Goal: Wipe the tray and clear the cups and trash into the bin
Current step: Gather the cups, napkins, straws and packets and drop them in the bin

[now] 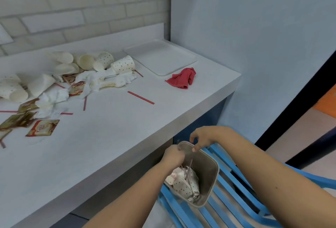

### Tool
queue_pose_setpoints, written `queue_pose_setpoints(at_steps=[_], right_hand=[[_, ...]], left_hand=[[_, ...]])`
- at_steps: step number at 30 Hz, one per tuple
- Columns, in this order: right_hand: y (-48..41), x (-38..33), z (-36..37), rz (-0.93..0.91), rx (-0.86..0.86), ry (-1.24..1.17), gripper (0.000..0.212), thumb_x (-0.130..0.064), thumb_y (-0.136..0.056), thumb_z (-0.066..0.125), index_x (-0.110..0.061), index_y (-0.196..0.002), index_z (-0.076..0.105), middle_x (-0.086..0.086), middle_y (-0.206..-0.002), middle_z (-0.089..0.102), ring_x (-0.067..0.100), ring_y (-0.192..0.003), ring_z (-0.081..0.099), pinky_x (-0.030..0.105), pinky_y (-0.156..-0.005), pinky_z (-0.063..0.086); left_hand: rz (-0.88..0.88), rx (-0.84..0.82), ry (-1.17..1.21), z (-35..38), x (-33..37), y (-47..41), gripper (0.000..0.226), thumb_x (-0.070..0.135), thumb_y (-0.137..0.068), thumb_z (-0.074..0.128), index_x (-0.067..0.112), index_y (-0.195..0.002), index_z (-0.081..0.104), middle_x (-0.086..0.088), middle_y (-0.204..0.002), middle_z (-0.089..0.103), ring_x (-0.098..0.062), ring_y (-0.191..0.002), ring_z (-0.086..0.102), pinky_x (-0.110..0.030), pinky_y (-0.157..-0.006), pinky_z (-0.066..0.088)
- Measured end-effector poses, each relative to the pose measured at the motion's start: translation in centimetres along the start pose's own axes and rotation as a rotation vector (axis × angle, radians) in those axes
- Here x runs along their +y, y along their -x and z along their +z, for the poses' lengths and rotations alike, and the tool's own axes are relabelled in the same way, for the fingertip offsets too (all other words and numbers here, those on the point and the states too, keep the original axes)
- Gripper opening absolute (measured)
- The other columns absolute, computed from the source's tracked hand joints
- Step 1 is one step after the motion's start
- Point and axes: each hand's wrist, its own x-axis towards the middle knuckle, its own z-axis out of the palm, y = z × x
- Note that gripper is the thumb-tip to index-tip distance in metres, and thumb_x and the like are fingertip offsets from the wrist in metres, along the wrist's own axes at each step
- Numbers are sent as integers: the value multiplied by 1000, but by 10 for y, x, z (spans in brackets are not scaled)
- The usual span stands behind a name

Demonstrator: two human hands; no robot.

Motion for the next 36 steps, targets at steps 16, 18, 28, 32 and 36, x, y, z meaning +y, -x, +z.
queue_pose_setpoints(at_steps=[16, 18, 28, 32, 36], right_hand=[[-64, -136, -95, -251, 511, -135, 23, -7, -89, 50, -6, -103, 68, 7, -109, 65, 22, -99, 60, 25, -80, 46], [-86, -142, -96, -149, 593, -163, 27, -4, -89, 49, -6, -112, 64, 9, -120, 59, 24, -112, 55, 28, -91, 44], [-135, -169, -109, 49, 534, -270, 22, -12, -84, 61, 1, -102, 63, 12, -107, 65, 27, -98, 62, 30, -75, 47], [-138, -191, -119, 5, 347, -203, 16, -20, -88, 61, -7, -82, 54, 6, -85, 57, 18, -73, 53, 22, -60, 38], [-140, -209, -121, -2, 298, -118, 31, -18, -92, 53, -17, -66, 37, -3, -71, 42, 8, -59, 38, 18, -52, 29]], left_hand=[[219, 561, -99, -215, -8, 66, 15, 12, -92, 51, 10, -91, 66, -7, -85, 67, -10, -58, 58, -15, -52, 46], [200, 597, -201, -246, -23, 63, 17, 9, -91, 51, 10, -95, 68, -7, -94, 68, -12, -70, 58, -17, -61, 43], [-64, 337, -906, -385, -81, 49, 50, 13, -82, 63, 20, -129, 46, -4, -130, 41, -26, -120, 40, -34, -96, 42], [-55, 228, -951, -399, -83, 42, 58, 22, -76, 73, 21, -127, 45, -2, -125, 45, -23, -116, 42, -33, -96, 40], [-36, 126, -954, -413, -83, 36, 54, 34, -70, 78, 19, -112, 48, 1, -106, 44, -17, -97, 40, -29, -81, 37]])
